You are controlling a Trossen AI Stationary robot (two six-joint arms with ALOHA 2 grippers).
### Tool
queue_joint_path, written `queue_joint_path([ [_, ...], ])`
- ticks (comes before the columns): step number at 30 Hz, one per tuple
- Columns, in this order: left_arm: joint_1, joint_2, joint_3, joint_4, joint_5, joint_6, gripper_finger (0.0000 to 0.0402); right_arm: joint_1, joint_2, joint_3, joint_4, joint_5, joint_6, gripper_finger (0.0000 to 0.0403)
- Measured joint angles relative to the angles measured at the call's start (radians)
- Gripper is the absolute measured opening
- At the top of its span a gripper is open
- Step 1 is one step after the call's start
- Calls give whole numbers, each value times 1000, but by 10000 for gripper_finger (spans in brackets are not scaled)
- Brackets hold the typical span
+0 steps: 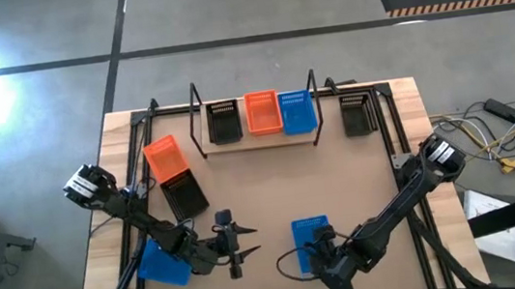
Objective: Stack baskets on shelf by color
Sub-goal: Stack the right blue bin on the blue bin on the shelf
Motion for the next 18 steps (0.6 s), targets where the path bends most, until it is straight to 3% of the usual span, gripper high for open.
queue_joint_path([
  [9, 1, 0, -1, 0, 0, -2, 192, 0, 0, 0, -14, -26, -15, 30],
  [18, 1, 1, -1, 0, 0, -3, 192, 0, 3, 0, -13, -20, -58, 36],
])
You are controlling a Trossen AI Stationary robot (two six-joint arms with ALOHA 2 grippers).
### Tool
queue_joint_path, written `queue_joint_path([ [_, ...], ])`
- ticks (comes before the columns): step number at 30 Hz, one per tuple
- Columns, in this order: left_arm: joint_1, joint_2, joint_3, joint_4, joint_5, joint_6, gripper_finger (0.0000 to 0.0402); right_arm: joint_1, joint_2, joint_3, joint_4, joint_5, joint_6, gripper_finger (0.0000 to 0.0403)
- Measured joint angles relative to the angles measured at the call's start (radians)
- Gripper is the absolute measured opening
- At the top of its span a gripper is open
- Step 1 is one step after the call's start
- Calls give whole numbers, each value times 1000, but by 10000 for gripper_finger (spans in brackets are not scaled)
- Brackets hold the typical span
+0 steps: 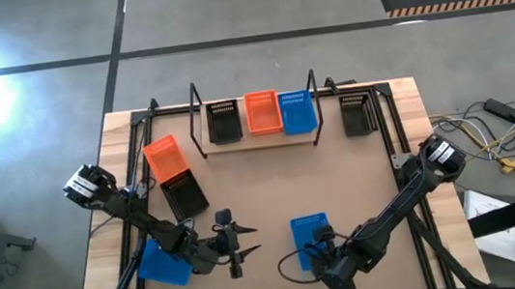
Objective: Stack baskets on shelf by color
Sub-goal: Stack the right blue bin on the blue bin on the shelf
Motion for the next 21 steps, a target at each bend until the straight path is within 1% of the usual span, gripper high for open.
queue_joint_path([
  [6, 0, 0, 0, 0, 0, -2, 192, 0, 29, 0, -8, 2, -12, 65],
  [8, 0, 0, 0, 0, 0, -1, 192, 0, 35, 0, -14, 2, -12, 68],
  [11, 0, 0, 1, 0, 0, -1, 192, 0, 35, 0, -28, 2, -12, 56],
  [14, 0, 0, 1, 1, 0, -2, 192, 0, 30, 8, -35, 3, -27, 22],
  [16, 0, 0, 1, 1, 0, -2, 192, 0, 26, 27, -37, 11, -65, 14],
  [19, 0, 0, 2, 1, 0, -2, 192, -1, 24, 77, -96, 85, -146, 10],
  [21, 0, 0, 2, 1, 0, -2, 192, -11, 17, 121, -181, 187, -193, 10],
])
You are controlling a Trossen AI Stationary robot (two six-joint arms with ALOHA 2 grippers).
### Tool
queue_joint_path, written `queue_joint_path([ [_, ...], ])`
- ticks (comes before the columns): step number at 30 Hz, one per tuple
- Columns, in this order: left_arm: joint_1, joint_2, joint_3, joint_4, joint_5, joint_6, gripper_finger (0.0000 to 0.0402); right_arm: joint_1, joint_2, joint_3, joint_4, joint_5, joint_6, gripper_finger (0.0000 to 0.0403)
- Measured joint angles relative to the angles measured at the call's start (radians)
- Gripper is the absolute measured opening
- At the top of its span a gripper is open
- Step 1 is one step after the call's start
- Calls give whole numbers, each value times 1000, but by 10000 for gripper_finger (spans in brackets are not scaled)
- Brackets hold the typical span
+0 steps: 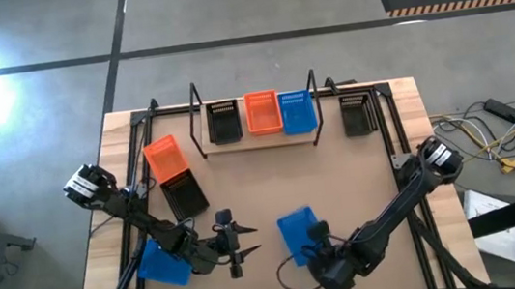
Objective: Stack baskets on shelf by color
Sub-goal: Stack the right blue bin on the blue bin on the shelf
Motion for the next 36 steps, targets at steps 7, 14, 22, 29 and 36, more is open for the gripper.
queue_joint_path([
  [7, 0, 0, 0, 2, 0, 1, 192, -175, -128, 68, -206, 340, -225, 9],
  [14, 0, 0, 0, 4, 0, 1, 192, -617, -225, 29, -117, 132, -573, 9],
  [22, 0, 0, 0, 10, 0, 1, 192, -974, -214, 28, -98, -7, -790, 9],
  [29, 0, 0, -1, 27, 0, 1, 192, -1042, -208, 28, -105, -116, -845, 9],
  [36, 0, 0, 0, 33, 0, 1, 192, -1041, -174, 28, -163, -109, -838, 9],
])
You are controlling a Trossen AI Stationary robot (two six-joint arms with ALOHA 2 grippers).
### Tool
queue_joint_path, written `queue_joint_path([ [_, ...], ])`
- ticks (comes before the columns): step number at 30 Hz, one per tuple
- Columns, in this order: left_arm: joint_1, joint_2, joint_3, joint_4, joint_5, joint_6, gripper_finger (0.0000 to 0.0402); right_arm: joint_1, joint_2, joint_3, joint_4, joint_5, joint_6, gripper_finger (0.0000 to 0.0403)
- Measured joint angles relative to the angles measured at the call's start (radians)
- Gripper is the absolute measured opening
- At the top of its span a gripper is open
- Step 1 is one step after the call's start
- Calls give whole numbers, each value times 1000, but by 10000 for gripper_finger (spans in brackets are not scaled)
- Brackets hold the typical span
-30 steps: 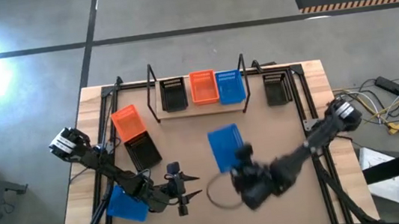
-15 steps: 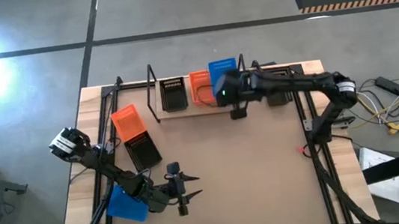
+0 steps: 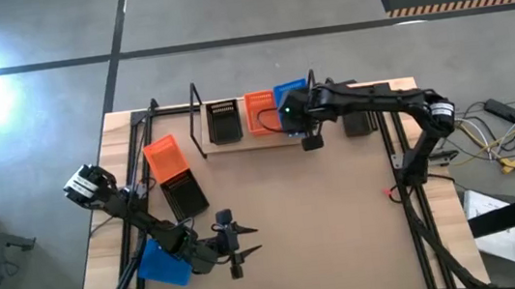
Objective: Stack baskets on shelf by color
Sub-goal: Stack the right blue bin on the blue bin on the shelf, then stack the bottom black bin on the black bin on the shelf
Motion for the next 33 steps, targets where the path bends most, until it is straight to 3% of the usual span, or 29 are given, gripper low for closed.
queue_joint_path([
  [14, 0, 0, -2, 10, 1, 1, 192, 0, 42, 0, 7, -8, 64, 18],
  [27, 0, 0, -4, 10, 1, 1, 192, 0, 38, 0, 61, -3, 87, 151],
  [33, 0, 0, -4, 10, 1, 1, 192, 7, -3, 0, 60, -50, 211, 175],
])
